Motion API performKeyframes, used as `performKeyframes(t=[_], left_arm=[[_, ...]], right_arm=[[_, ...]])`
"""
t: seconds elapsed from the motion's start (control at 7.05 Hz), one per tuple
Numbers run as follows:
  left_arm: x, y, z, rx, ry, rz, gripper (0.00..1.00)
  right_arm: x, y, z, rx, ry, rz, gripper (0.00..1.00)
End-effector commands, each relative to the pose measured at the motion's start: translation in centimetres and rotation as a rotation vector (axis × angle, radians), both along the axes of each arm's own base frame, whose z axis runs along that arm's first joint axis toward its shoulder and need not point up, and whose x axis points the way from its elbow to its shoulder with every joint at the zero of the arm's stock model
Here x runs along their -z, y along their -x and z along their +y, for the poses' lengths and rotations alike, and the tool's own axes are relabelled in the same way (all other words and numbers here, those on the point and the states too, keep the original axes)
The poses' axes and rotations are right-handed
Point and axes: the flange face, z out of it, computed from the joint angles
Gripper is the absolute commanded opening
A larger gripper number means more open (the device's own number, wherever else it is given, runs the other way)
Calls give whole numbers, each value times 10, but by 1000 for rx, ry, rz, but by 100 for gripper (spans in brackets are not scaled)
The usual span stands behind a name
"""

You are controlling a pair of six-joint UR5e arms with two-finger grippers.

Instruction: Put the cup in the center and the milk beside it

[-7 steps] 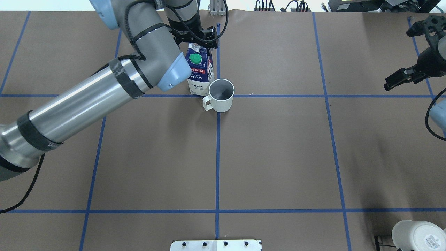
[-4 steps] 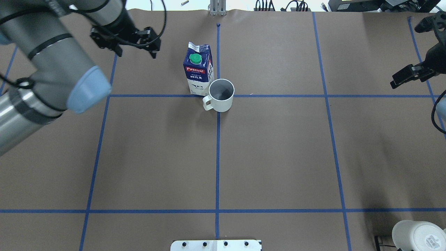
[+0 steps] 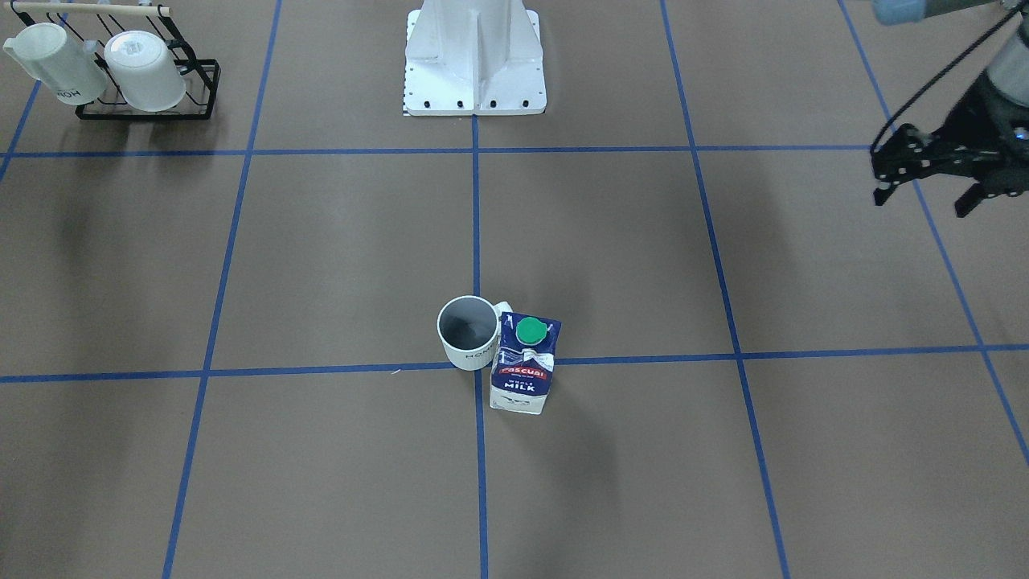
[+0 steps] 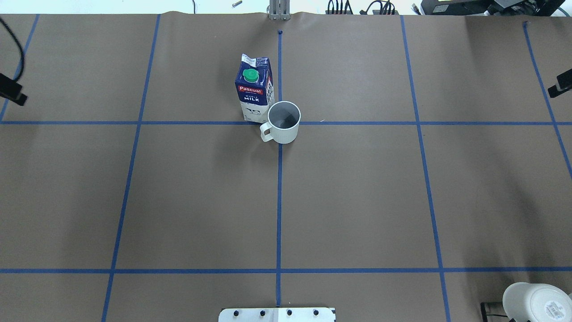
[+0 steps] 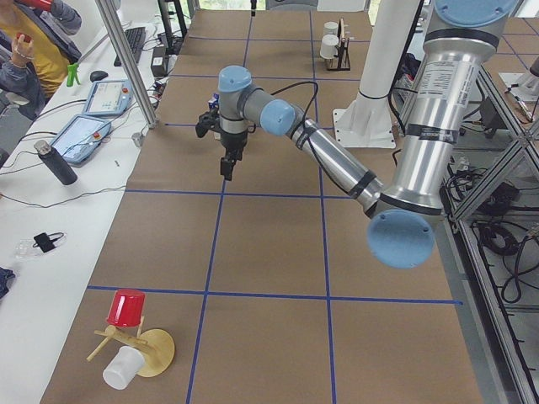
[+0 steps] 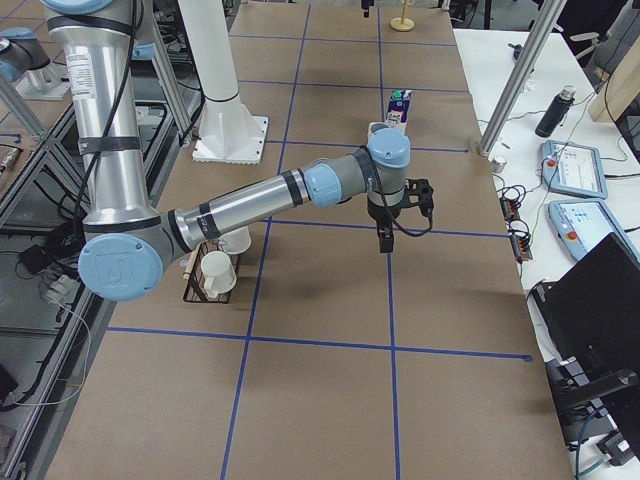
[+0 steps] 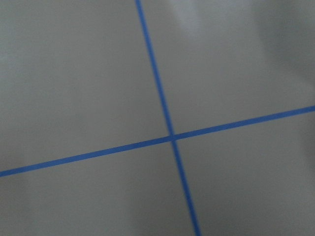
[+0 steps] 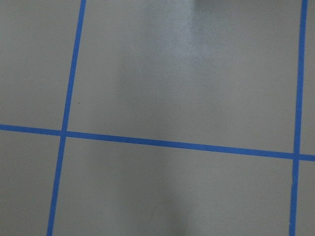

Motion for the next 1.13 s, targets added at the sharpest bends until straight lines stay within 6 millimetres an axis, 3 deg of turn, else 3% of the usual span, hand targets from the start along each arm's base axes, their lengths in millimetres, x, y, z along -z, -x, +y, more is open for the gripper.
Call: performKeyframes(t=[0.0,0.57,0.85,0.99], left_arm=[[-61,55,-4,-29,49,77,98],[-82,55,-8,-32,90,74,98],[-81,55,-9,25,139,62,98],[-71,55,-9,85,169,54,98]], right_arm=[[-6,-20,23,-26,6,-1,100],[-31,-23,39,-30,56,18,100],[-34,-22,42,-36,76,14,100],[-37,-17,43,-24,83,12,100]])
